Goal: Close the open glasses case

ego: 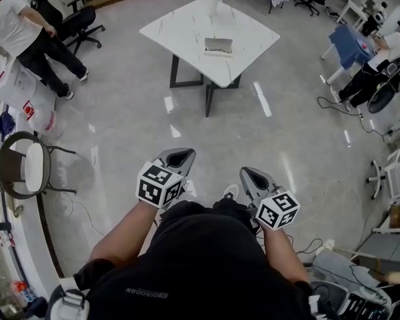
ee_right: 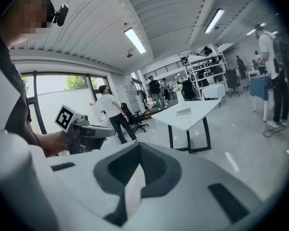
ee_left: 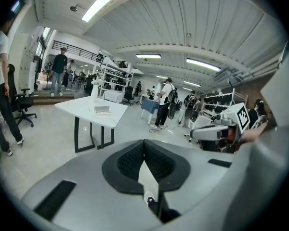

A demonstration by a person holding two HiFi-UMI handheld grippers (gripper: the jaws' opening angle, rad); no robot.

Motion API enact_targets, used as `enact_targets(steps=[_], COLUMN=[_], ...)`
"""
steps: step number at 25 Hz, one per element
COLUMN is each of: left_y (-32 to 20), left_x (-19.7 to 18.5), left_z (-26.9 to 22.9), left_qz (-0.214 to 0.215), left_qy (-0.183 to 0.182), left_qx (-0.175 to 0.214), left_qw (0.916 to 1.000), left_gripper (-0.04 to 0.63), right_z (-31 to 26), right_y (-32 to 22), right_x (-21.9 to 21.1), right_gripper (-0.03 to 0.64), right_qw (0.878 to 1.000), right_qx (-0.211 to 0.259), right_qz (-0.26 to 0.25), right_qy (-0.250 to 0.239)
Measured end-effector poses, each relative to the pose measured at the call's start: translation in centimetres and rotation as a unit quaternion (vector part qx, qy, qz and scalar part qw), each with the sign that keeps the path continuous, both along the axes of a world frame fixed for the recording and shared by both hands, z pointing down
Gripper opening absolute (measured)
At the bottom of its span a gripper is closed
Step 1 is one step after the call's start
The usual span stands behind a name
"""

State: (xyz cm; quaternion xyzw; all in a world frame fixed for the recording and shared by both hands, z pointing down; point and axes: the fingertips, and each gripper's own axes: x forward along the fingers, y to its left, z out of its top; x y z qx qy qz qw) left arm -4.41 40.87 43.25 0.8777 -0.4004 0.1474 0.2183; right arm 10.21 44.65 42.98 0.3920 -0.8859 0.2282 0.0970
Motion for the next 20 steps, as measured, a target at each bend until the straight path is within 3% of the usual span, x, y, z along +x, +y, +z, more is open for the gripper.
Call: enact_targets(steps=[12,20], left_y=[-2.2,-6.6], left_x=[-0.8,1.3], left_z=[1.8,1.7], left_qz=[-0.024,-0.014], left_qy=[0.007,-0.009], left_qx=[-0.02,-0.022], left_qw=[0.9995,0.9996], left_gripper=[0.004,0.004], right_z=[1.5,1.2], right_y=[-1.9,-8.9], right_x=[1.3,1.8], right_gripper=[-0.002,-0.002], right_qw=[0.999,0.999], right_qx=[-0.032,-0.024], right_qz=[0.012,0.007], right_qy=[-0.023,-0.038])
